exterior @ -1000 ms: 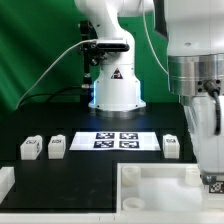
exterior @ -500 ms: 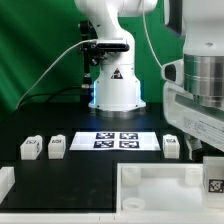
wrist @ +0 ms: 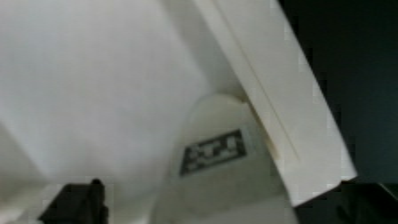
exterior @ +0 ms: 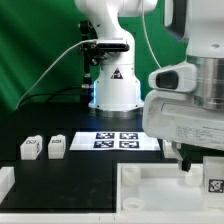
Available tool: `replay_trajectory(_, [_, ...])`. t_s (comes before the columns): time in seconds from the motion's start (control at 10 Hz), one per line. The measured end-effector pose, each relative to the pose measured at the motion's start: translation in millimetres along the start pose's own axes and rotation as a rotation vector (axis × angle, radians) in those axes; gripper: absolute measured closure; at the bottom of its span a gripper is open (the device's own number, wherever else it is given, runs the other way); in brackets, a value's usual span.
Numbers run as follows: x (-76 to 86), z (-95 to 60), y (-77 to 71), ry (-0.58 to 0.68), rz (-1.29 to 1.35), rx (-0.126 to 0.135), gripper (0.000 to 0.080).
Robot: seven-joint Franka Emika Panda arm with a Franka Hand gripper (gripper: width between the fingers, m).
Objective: Assemble one leg
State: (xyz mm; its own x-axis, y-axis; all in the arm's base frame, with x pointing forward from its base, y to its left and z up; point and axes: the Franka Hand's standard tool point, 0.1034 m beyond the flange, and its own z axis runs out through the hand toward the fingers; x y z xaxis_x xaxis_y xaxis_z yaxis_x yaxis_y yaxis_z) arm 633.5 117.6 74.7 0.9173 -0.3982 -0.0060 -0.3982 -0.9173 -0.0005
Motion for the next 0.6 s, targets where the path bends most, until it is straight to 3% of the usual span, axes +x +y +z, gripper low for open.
replay_trajectory(0.1, [5.6, -5.9, -4.2, 0.016, -0.131, 0.002, 0.015])
replay_trajectory(0.3, [4.3, -4.1, -2.9, 0.012, -0.062, 0.002, 0.0162])
replay_trajectory(0.4, [4.3, -4.1, -2.9, 0.012, -0.048, 0.002, 0.0331])
replay_trajectory(0.5, [4.1, -4.1, -3.3, 0.011, 0.05, 0.004, 0.0331])
replay_trajectory(0.6, [4.3, -4.1, -3.0, 0.011, 0.146, 0.005, 0.0511])
